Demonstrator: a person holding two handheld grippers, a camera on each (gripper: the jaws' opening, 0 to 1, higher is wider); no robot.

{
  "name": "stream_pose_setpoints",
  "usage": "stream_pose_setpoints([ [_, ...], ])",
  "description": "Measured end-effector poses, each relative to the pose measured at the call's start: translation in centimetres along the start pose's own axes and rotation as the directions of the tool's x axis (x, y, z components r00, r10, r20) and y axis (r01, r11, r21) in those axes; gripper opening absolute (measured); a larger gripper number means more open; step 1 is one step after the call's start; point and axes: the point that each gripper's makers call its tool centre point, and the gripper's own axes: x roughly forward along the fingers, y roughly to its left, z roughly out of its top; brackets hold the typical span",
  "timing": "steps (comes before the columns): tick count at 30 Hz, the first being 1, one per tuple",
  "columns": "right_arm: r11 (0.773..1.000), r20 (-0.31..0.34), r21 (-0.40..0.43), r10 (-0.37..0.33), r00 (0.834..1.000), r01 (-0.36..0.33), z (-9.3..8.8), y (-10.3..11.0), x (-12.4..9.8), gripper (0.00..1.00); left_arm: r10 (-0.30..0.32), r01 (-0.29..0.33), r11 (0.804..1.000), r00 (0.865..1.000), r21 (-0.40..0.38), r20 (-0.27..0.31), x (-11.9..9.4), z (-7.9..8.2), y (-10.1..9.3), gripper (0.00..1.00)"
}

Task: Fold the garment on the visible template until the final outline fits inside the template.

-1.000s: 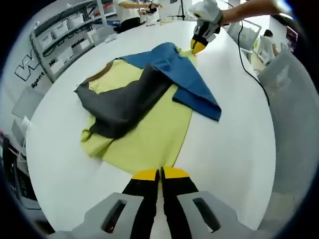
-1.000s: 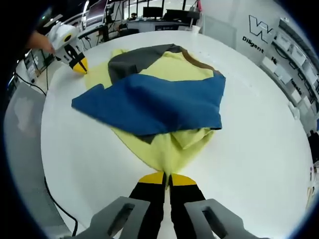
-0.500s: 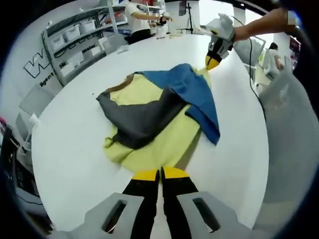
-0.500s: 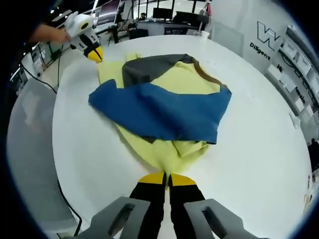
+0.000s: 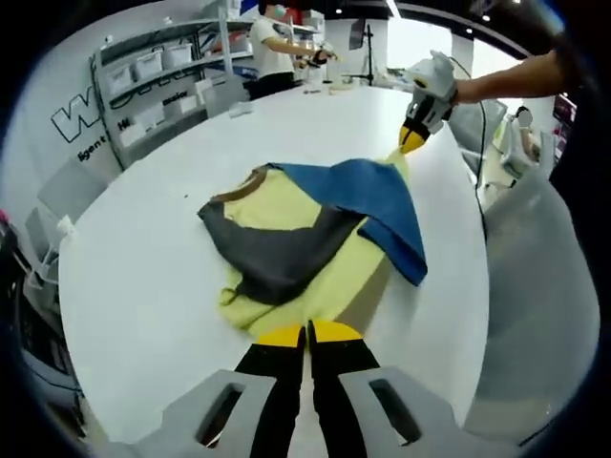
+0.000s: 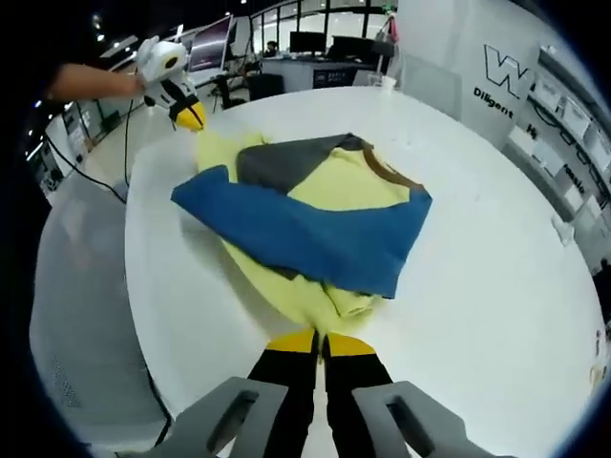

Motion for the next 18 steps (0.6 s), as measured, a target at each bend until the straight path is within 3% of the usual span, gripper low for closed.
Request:
stream_pose_setpoints([
  [6,1.000,0.007,-0.007,0.026,1.000,-0.026,-0.2,1.1,-1.0,0.00,-0.036,0.036,0.999,0.999,-0.020,0.011,-0.9,0.5,-0.6,0.02],
  [12,1.000,0.038,0.005,0.003,0.999,-0.004,0.8,-0.1,-2.0,0.00,-0.002,0.003,1.000,0.999,-0.011,0.054,-1.7,2.3,0.0,0.02],
  [15,1.000,0.053,0.026,-0.003,0.999,0.001,1.3,-0.5,-2.4,0.00,-0.003,0.006,0.999,0.997,-0.046,0.071,-2.0,2.9,0.2,0.02],
  [18,1.000,0.044,0.013,0.021,0.999,-0.021,1.0,0.4,-2.4,0.00,-0.039,0.040,0.999,0.998,-0.033,0.040,-2.1,2.4,-0.7,0.02],
])
